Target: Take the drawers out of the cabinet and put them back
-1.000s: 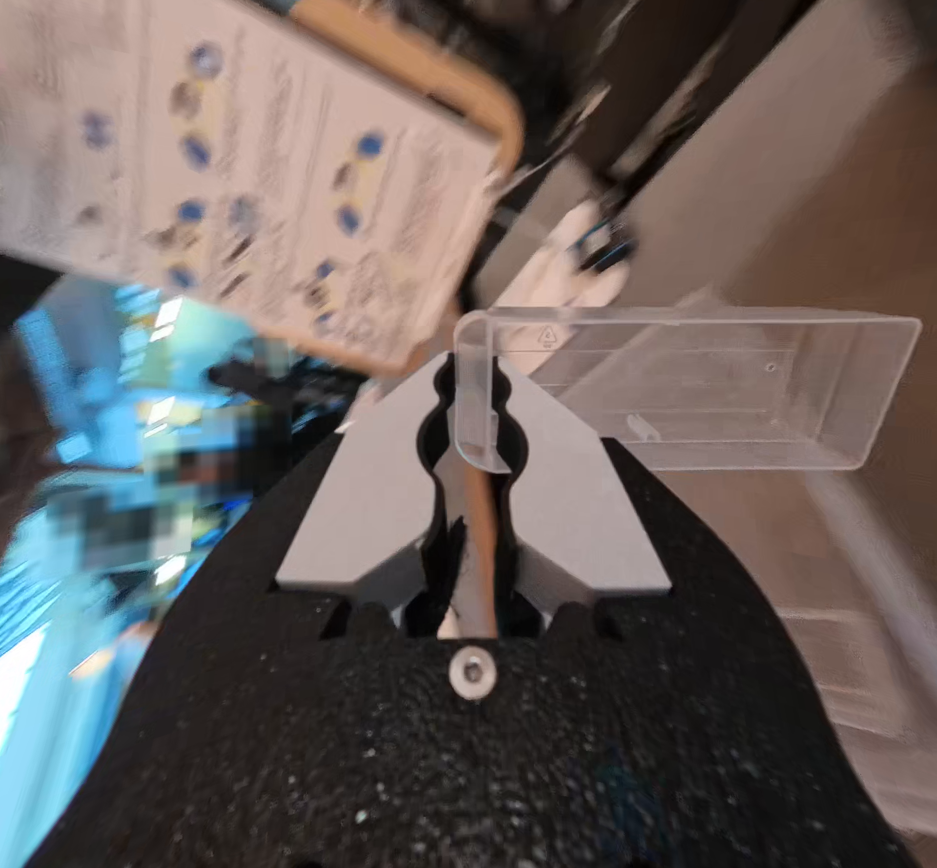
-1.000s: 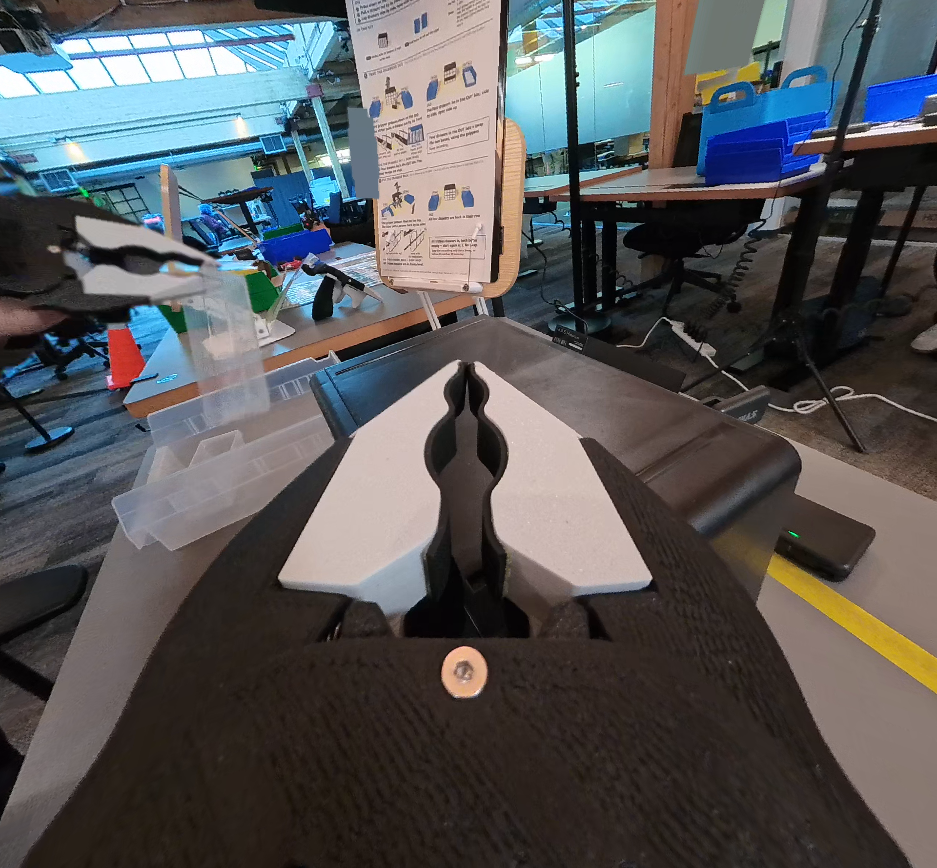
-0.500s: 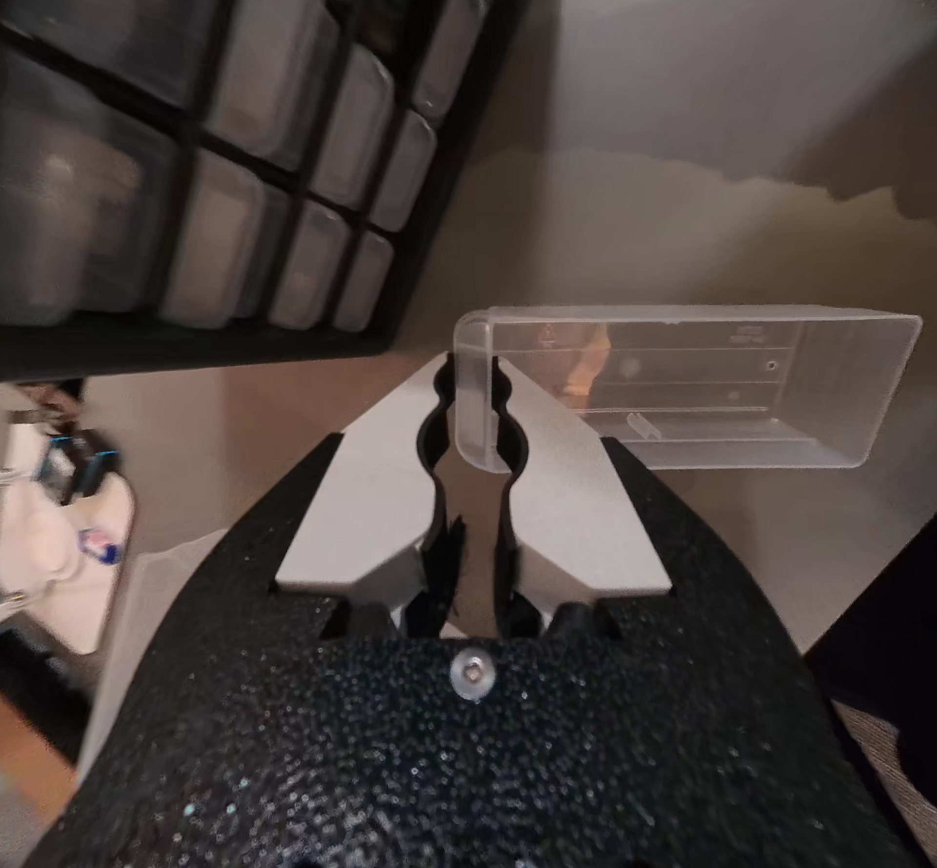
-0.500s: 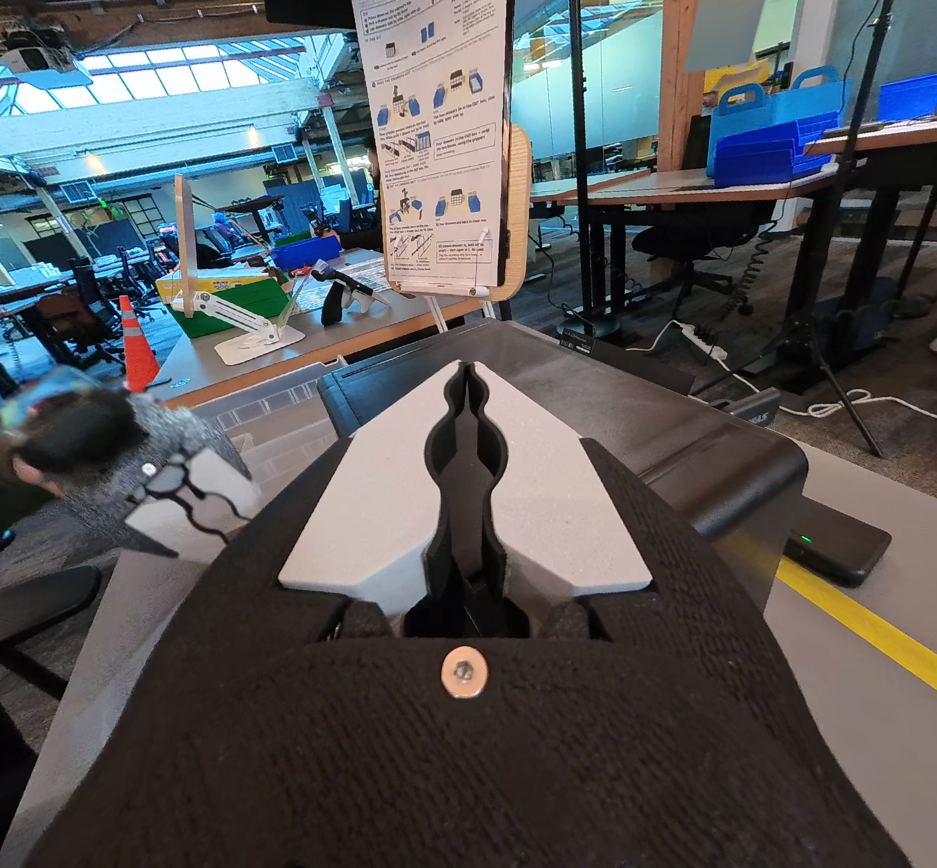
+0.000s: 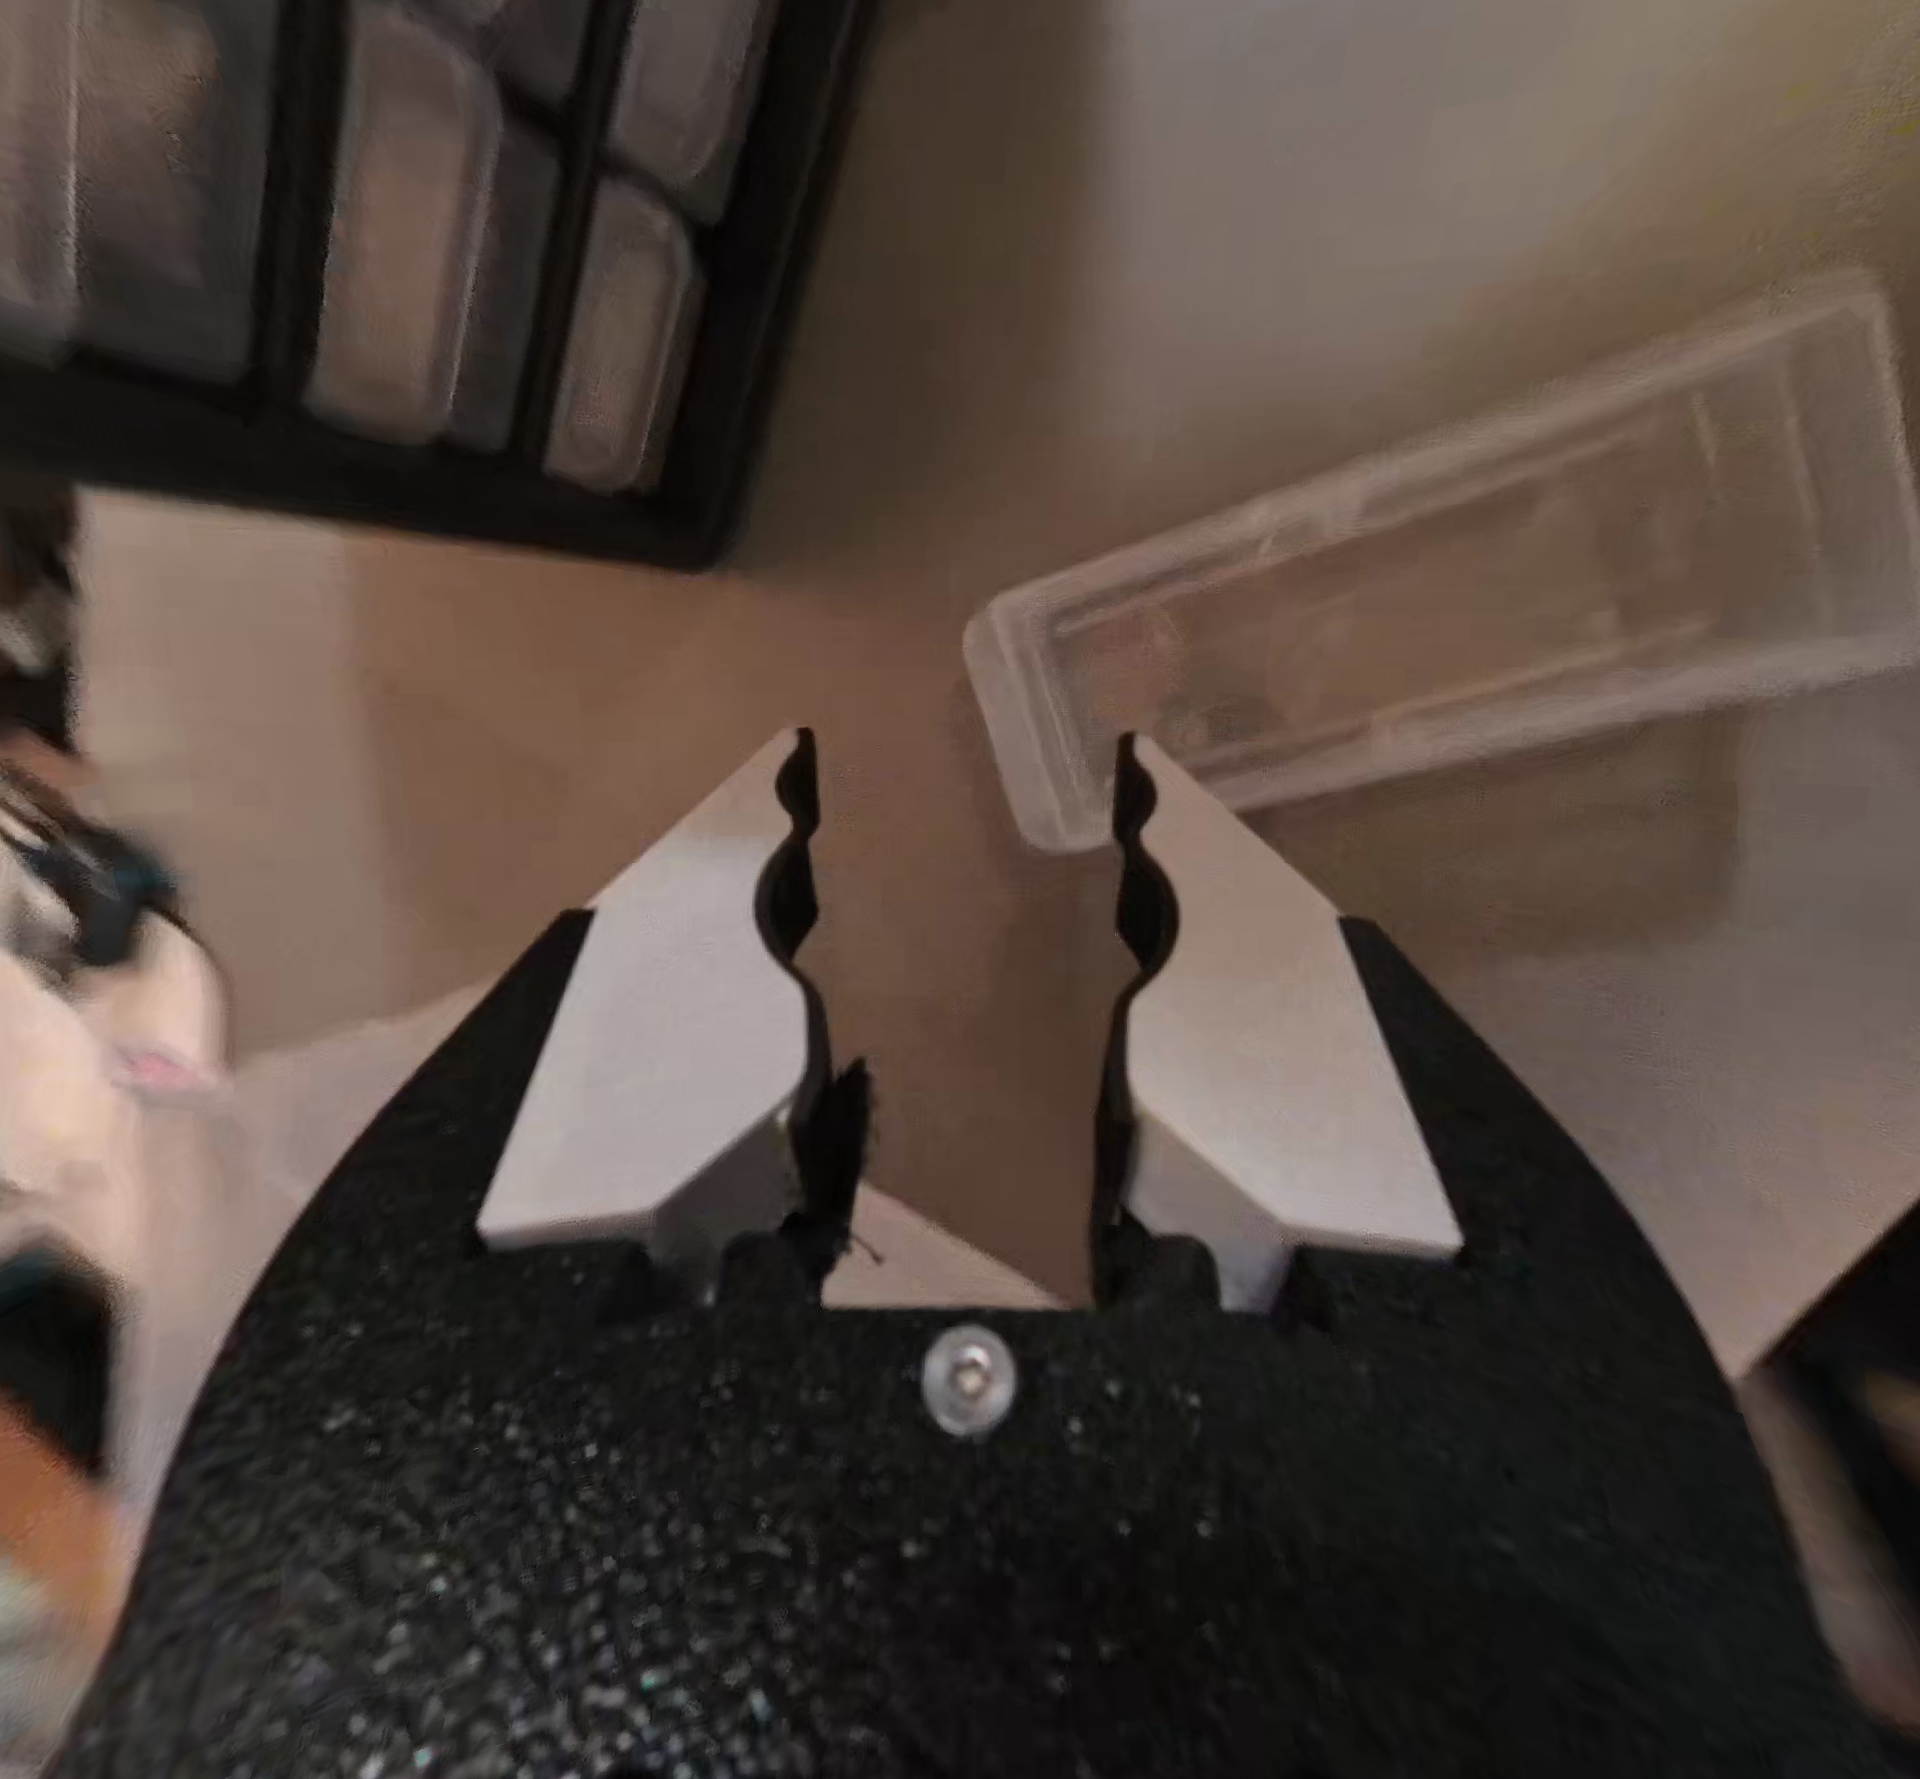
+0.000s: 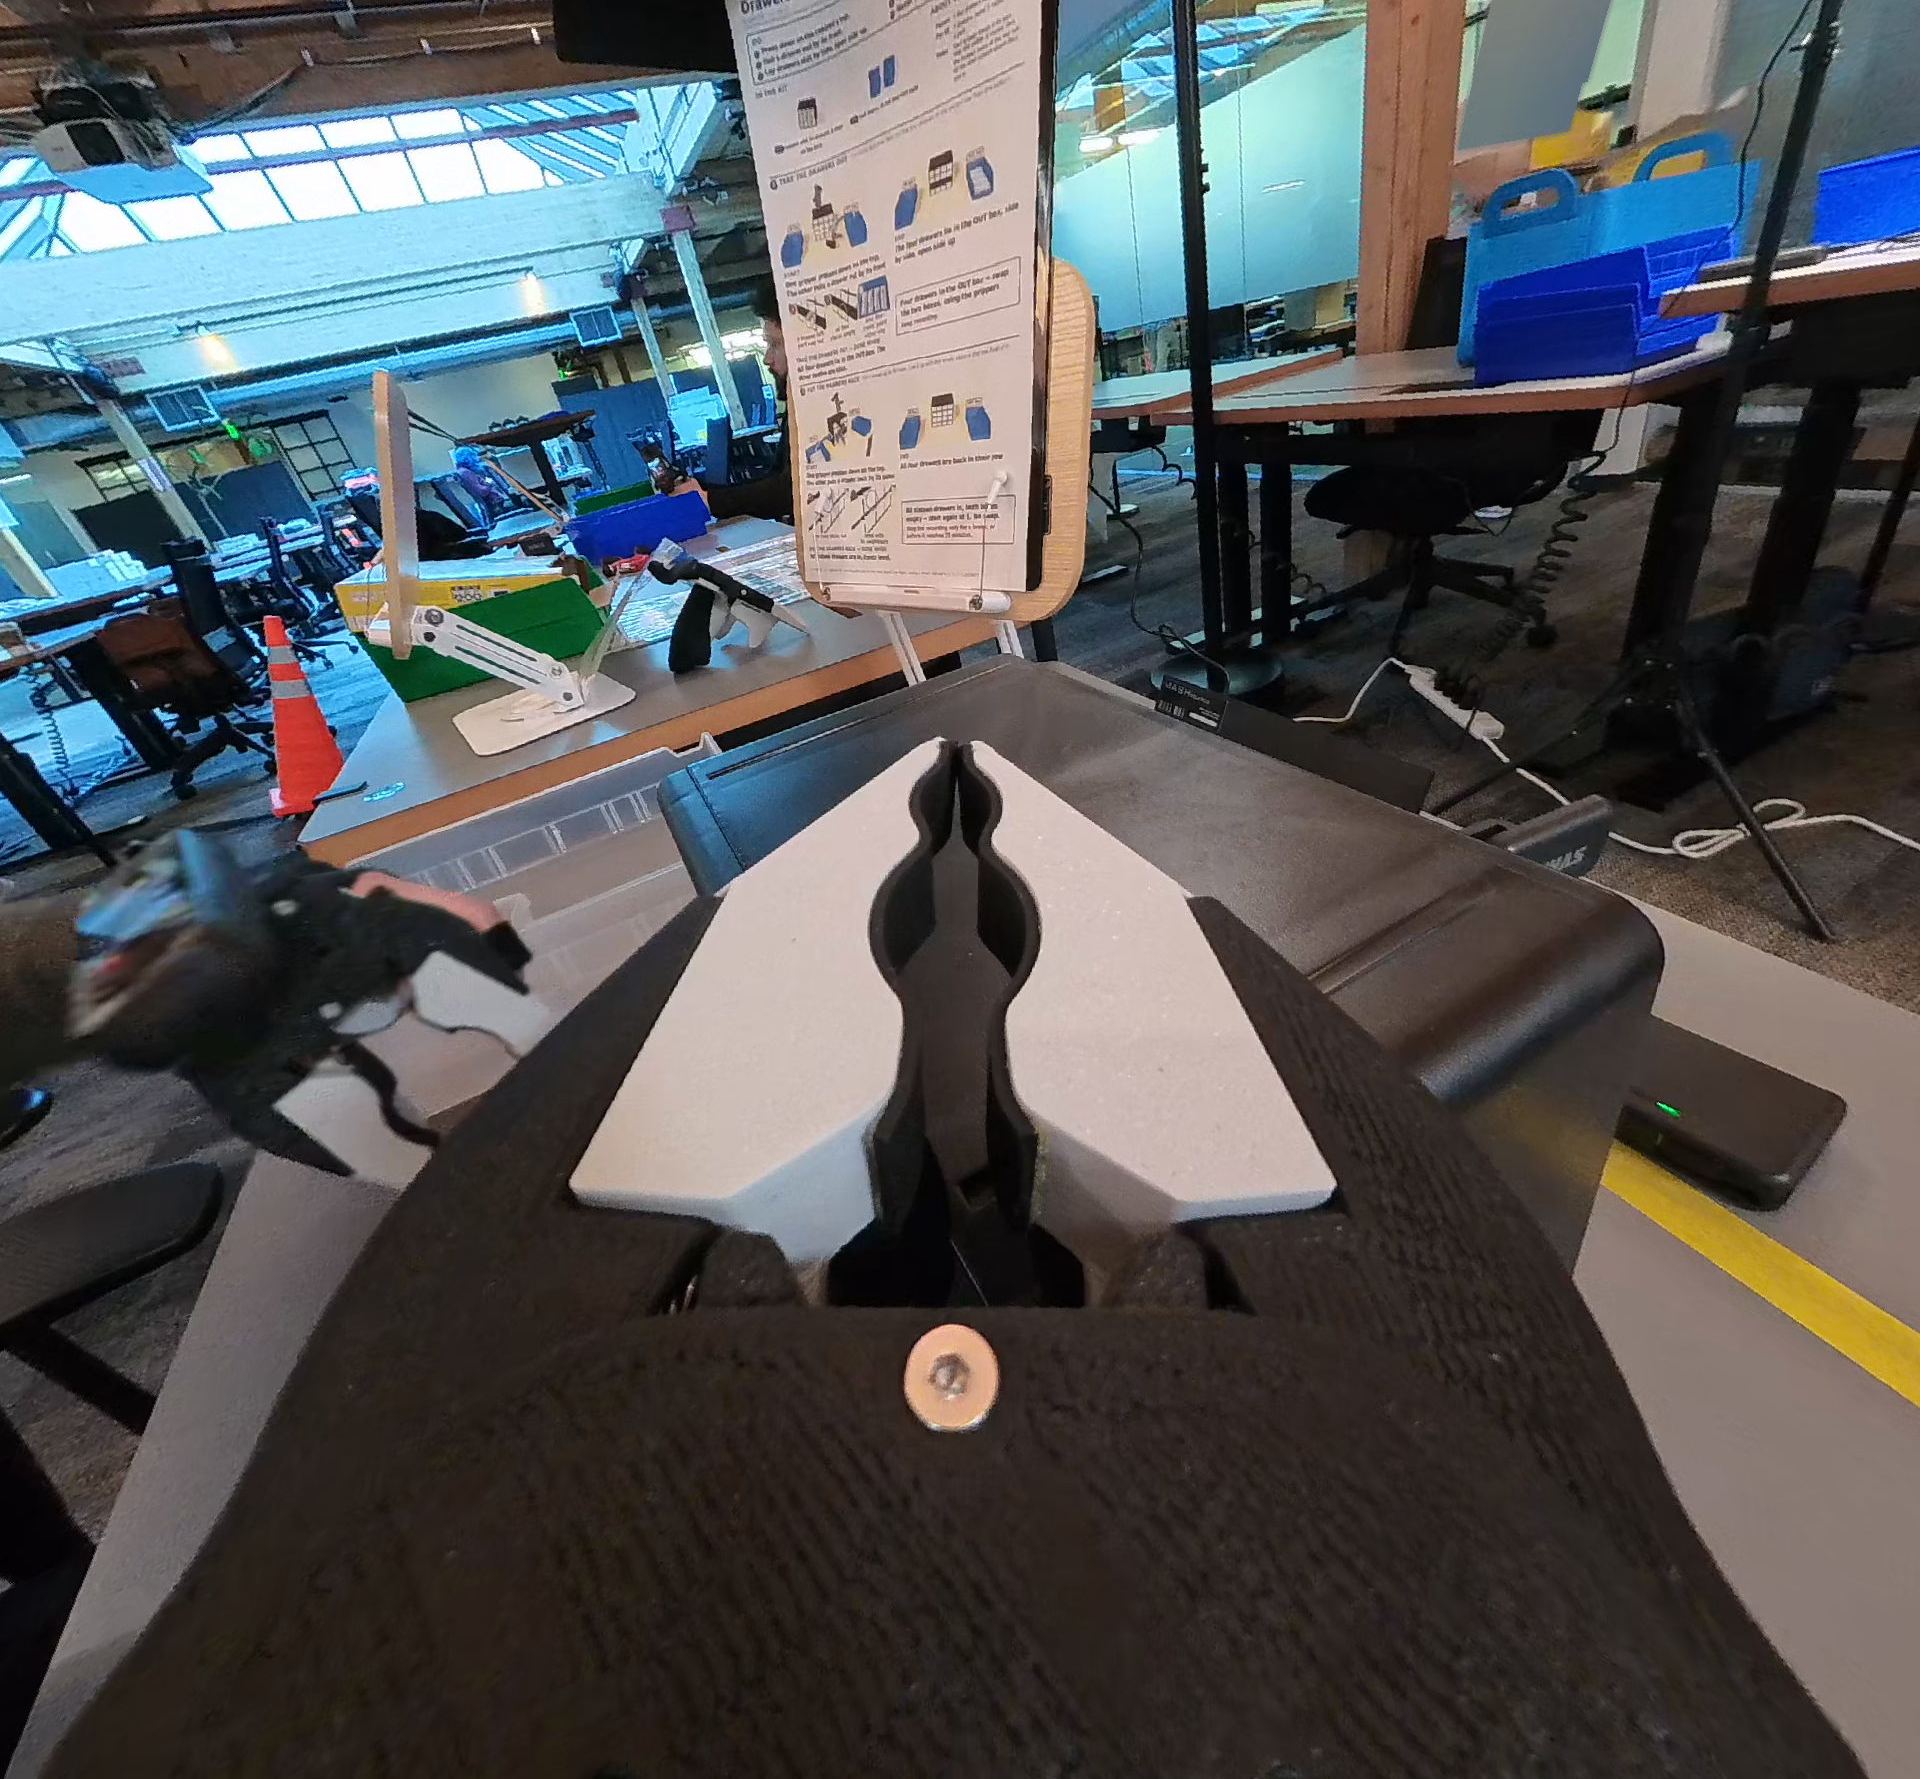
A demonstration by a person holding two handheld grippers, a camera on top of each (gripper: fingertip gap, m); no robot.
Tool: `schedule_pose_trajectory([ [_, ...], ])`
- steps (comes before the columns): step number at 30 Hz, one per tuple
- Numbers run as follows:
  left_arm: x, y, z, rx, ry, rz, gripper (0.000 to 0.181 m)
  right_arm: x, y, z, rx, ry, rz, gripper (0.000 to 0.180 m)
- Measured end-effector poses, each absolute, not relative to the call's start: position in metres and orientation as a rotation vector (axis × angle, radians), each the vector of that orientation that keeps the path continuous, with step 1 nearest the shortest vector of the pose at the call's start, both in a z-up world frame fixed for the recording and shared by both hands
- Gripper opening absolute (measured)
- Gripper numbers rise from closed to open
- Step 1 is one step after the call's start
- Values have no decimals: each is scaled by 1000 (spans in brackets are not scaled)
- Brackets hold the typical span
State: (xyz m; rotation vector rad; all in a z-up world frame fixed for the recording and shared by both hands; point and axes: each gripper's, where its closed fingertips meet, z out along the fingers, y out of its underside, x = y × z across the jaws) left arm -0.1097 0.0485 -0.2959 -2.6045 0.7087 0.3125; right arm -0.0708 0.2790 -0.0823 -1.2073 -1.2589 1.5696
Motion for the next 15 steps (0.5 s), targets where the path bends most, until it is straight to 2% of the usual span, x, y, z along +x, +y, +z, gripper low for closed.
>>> schedule_pose_trajectory([
  [1, -106, 43, -293, -2537, 906, 350, 57, -71, 279, -82, -1208, -1259, 1568, 0],
  [4, -92, 26, -299, -2374, 1312, 399, 58, -71, 279, -83, -1209, -1260, 1563, 0],
  [6, -76, 19, -308, -2209, 1555, 408, 67, -71, 279, -83, -1210, -1261, 1561, 0],
  [7, -69, 20, -311, -2109, 1651, 458, 66, -71, 279, -83, -1211, -1261, 1560, 0],
  [9, -64, 21, -319, -1989, 1797, 569, 49, -71, 279, -83, -1212, -1261, 1557, 0],
  [12, -62, 25, -324, -2006, 1790, 623, 5, -71, 279, -83, -1213, -1262, 1550, 0],
  [15, -61, 26, -324, -2192, 1647, 635, 4, -72, 279, -83, -1214, -1263, 1547, 0],
])
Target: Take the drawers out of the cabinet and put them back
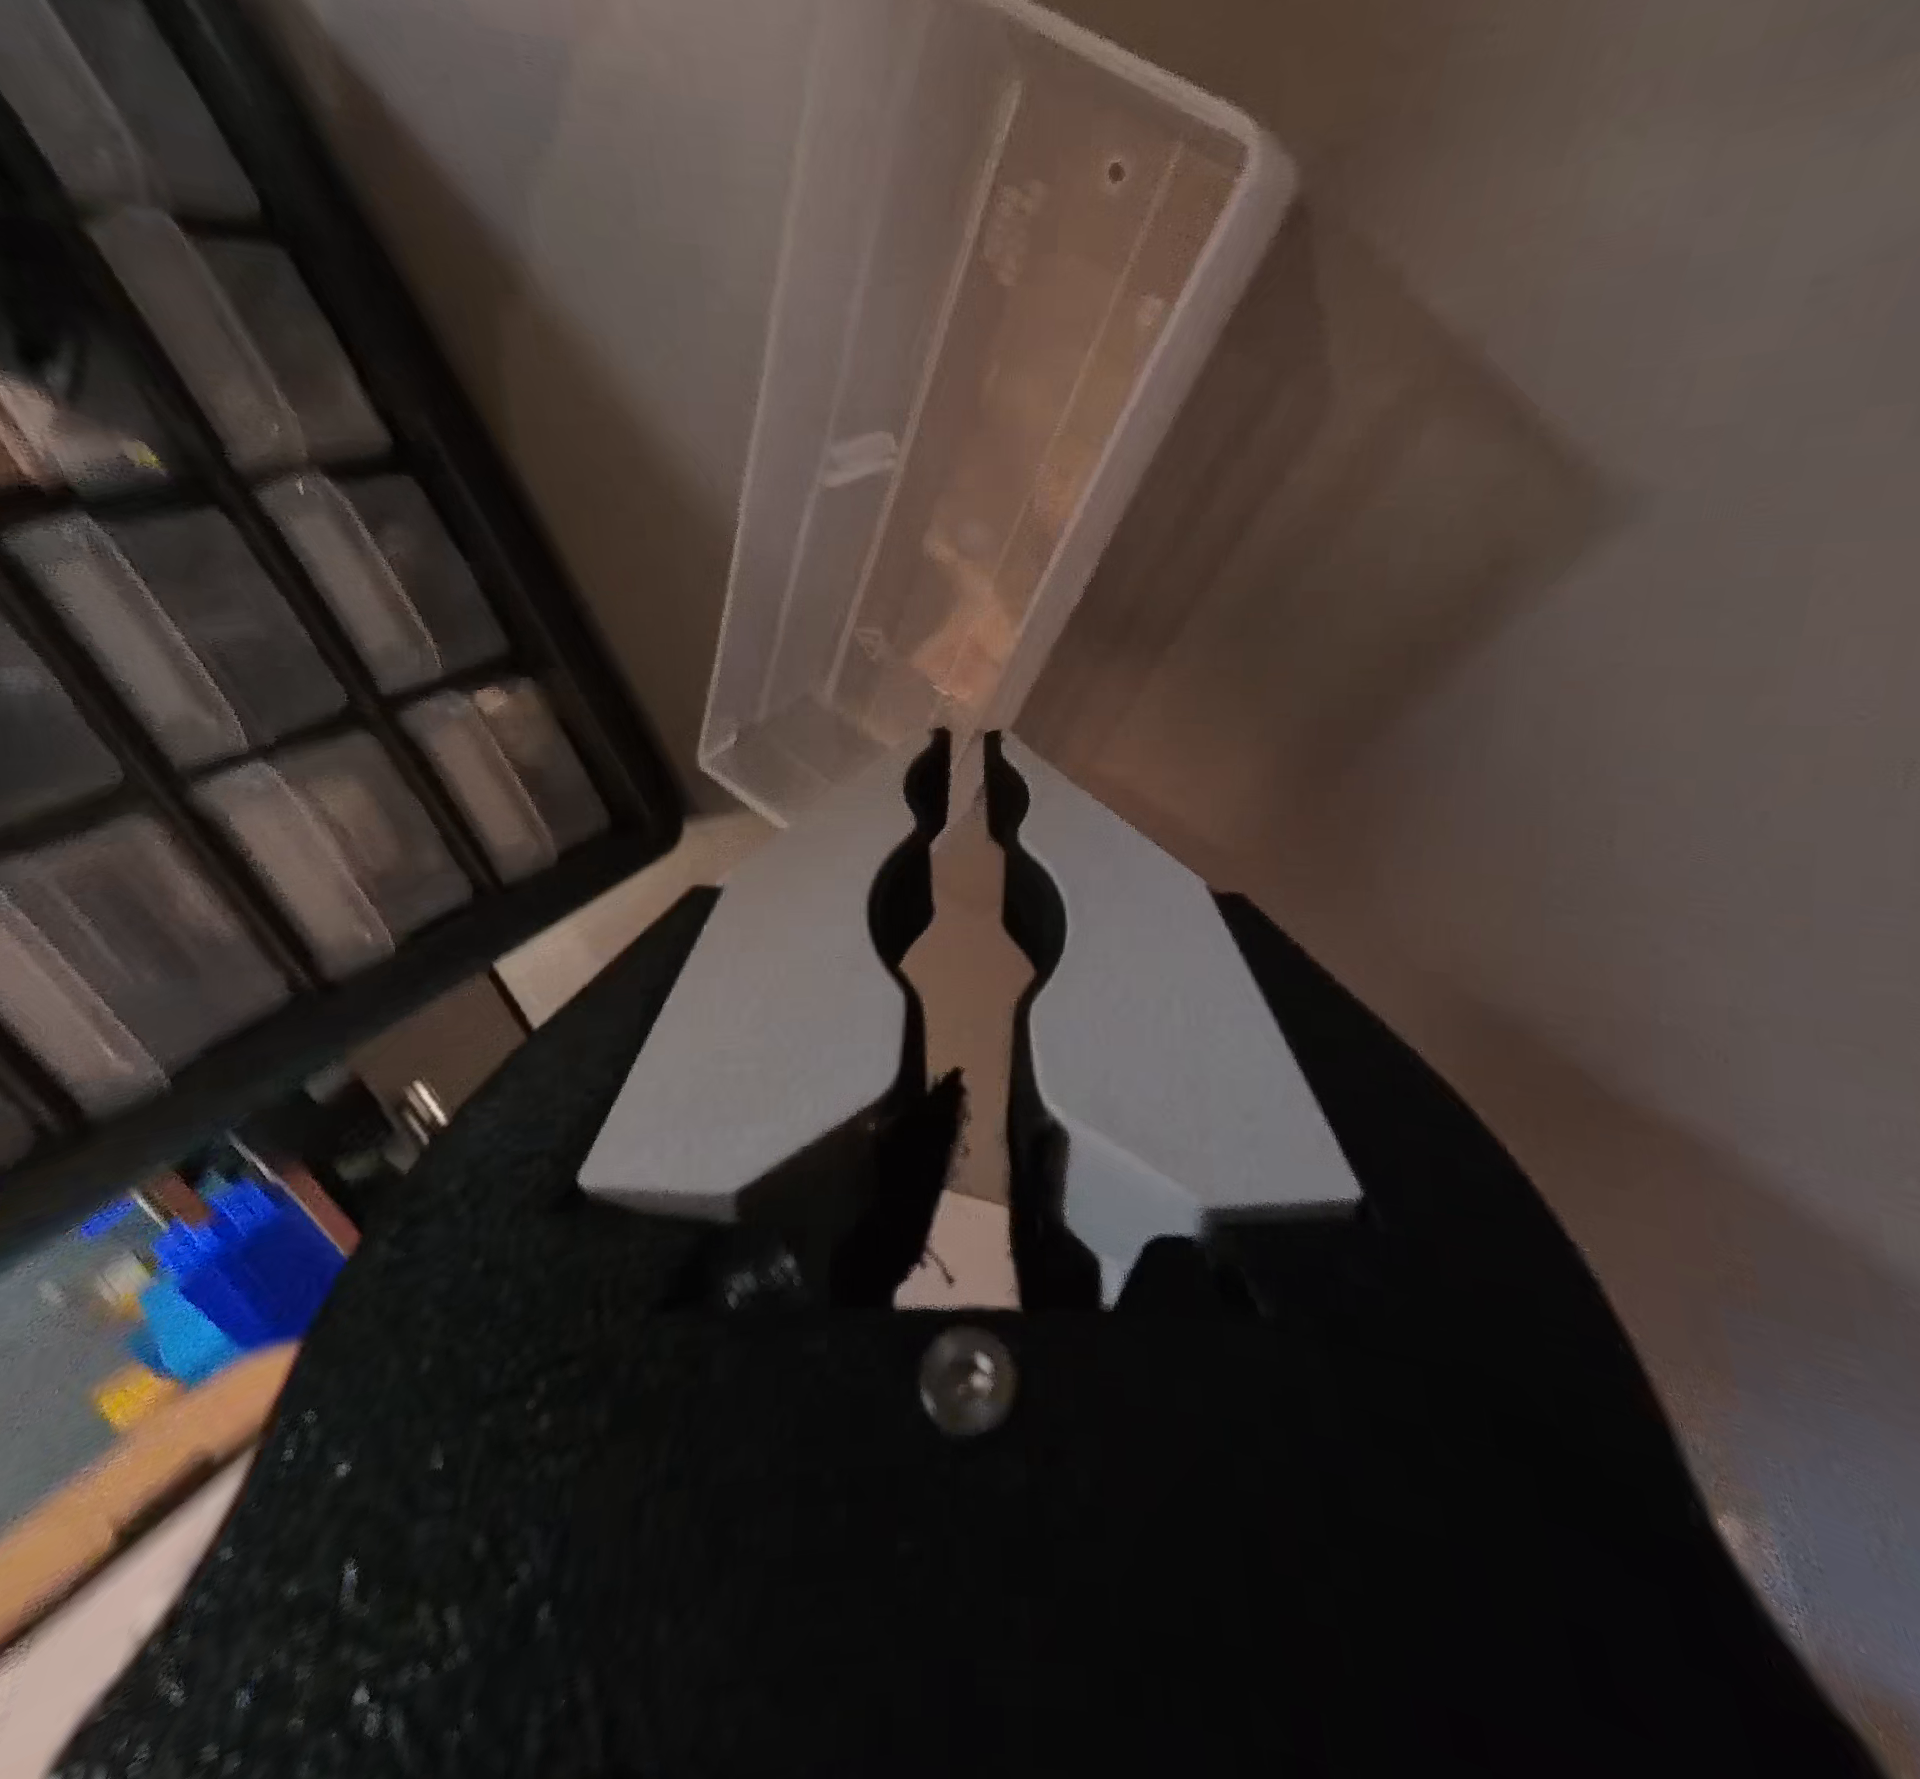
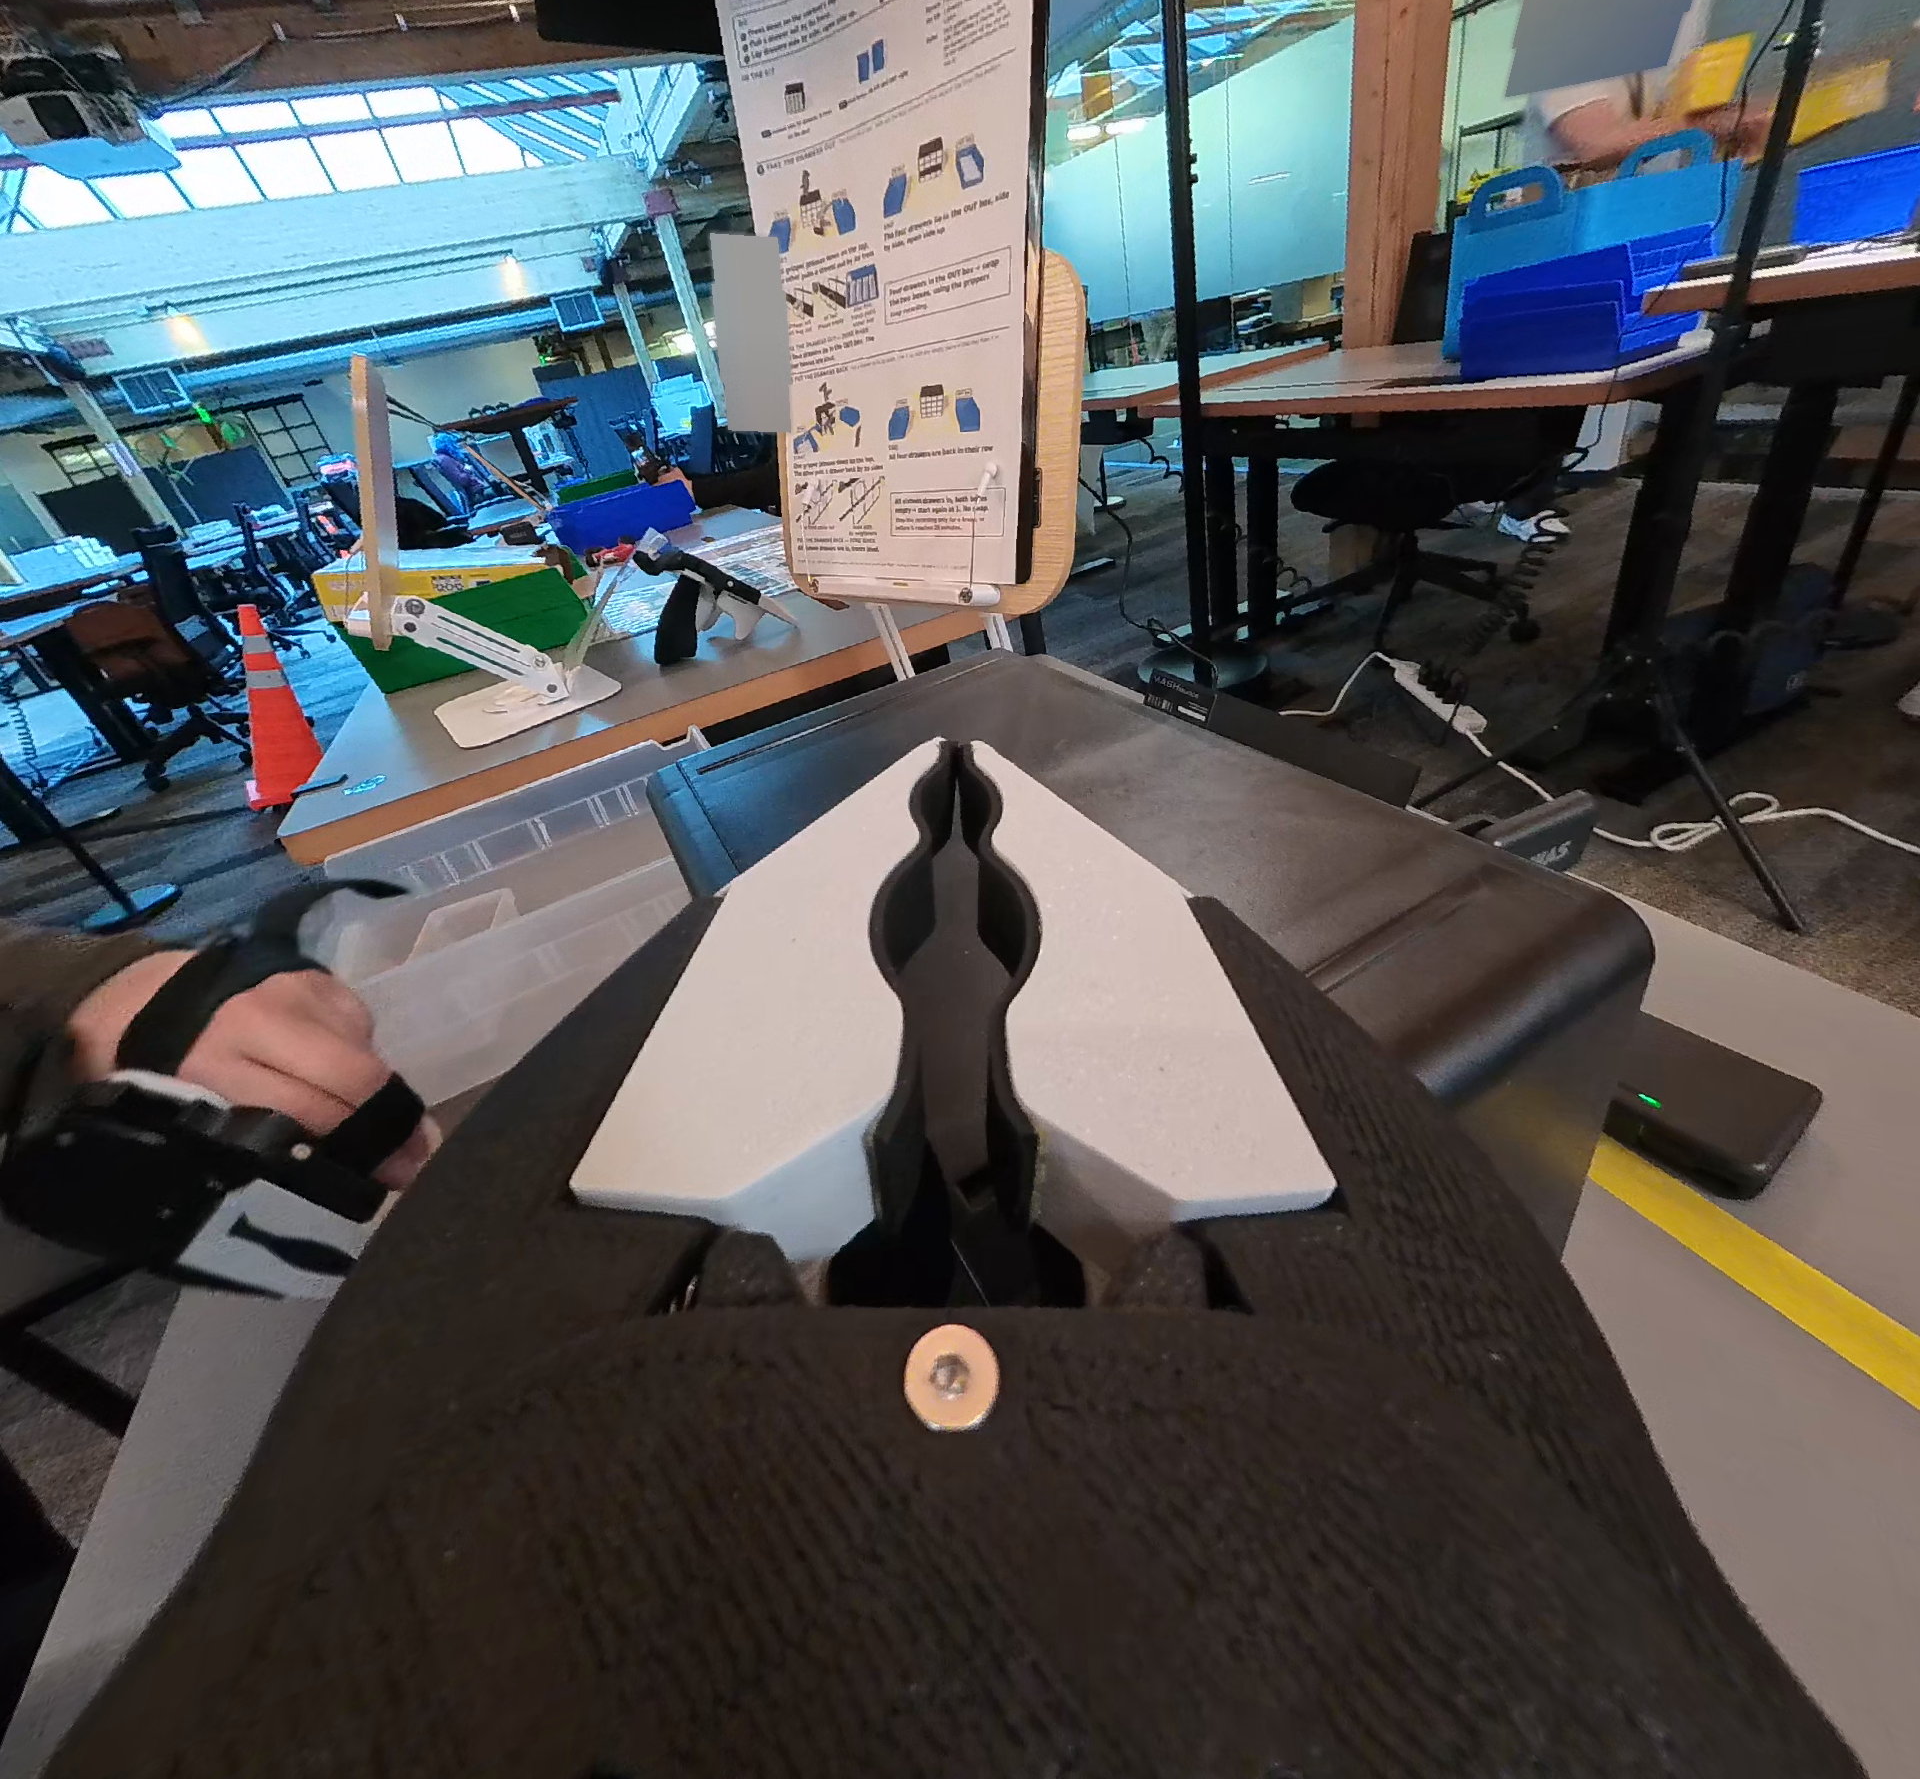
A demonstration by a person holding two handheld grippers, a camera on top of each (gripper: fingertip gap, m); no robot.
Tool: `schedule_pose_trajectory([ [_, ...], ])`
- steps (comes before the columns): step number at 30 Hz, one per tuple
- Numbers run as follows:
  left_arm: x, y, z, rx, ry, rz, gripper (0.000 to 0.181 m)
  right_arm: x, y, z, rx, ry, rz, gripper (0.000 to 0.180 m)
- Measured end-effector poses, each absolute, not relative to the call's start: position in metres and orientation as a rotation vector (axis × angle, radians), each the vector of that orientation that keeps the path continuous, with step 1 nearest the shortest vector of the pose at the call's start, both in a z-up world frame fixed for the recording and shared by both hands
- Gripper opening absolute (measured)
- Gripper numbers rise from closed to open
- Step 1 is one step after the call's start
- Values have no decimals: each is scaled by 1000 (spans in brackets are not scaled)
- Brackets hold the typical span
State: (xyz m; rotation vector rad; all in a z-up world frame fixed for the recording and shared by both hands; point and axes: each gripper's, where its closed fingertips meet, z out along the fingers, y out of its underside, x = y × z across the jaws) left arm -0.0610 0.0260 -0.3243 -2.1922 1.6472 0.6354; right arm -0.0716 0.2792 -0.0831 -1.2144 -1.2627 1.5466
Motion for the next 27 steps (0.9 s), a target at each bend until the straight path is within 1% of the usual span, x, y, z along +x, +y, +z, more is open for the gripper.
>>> schedule_pose_trajectory([
  [3, -67, 26, -324, -2477, 1367, 750, 5, -72, 279, -83, -1215, -1262, 1548, 0],
  [5, -57, 27, -325, -2610, 1148, 661, 5, -72, 279, -83, -1215, -1262, 1548, 0],
  [8, -14, 37, -323, -2691, 827, 223, 35, -72, 279, -83, -1216, -1263, 1542, 0],
  [10, 16, 39, -314, -2660, 805, -80, 54, -72, 279, -83, -1217, -1264, 1541, 0],
  [11, 21, 41, -308, -2614, 833, -134, 64, -72, 279, -83, -1216, -1264, 1542, 0],
  [13, 12, 46, -295, -2483, 964, -71, 84, -72, 279, -83, -1215, -1263, 1547, 0],
  [16, -4, 32, -290, -2249, 1315, 14, 81, -71, 279, -83, -1214, -1262, 1553, 0],
  [18, -16, 22, -298, -2143, 1482, 107, 70, -71, 279, -83, -1213, -1261, 1557, 0],
  [22, -44, 12, -327, -1933, 1849, 489, 60, -71, 279, -83, -1212, -1260, 1562, 0],
  [23, -48, 12, -332, -1879, 1912, 558, 55, -71, 279, -83, -1212, -1260, 1562, 0],
  [25, -52, 12, -339, -1870, 1954, 602, 54, -71, 279, -83, -1211, -1262, 1559, 0],
  [27, -50, 14, -341, -1909, 1904, 566, 37, -71, 279, -83, -1211, -1264, 1554, 0],
])
